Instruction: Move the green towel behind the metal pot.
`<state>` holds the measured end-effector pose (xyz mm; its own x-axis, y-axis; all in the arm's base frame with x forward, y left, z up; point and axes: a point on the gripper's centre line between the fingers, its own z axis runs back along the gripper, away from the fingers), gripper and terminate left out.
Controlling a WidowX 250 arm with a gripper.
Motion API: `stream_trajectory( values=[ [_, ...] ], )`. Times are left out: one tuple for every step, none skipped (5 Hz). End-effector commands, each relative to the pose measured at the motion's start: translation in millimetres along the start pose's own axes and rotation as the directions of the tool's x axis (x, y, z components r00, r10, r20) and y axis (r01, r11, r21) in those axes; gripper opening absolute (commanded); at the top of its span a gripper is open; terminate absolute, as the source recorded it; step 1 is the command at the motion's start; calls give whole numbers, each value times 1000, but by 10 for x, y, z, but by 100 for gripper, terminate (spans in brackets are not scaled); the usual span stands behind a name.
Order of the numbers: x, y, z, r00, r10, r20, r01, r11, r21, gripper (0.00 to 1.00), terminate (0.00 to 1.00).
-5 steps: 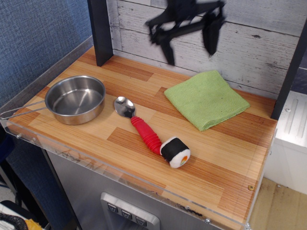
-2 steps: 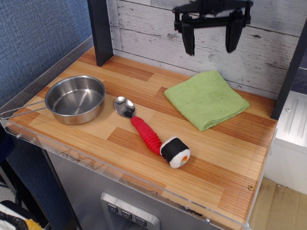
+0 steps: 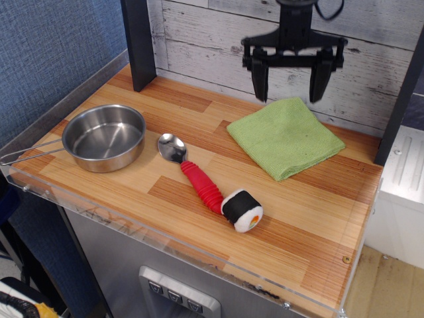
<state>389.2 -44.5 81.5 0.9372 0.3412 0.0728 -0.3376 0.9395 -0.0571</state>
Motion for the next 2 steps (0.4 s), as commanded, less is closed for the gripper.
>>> stream_trajectory(
  values=[
    [87, -201, -150, 997, -69, 27, 69, 997, -19, 100, 0],
    [72, -228, -253, 996, -74, 46, 73, 997, 19, 100, 0]
  ],
)
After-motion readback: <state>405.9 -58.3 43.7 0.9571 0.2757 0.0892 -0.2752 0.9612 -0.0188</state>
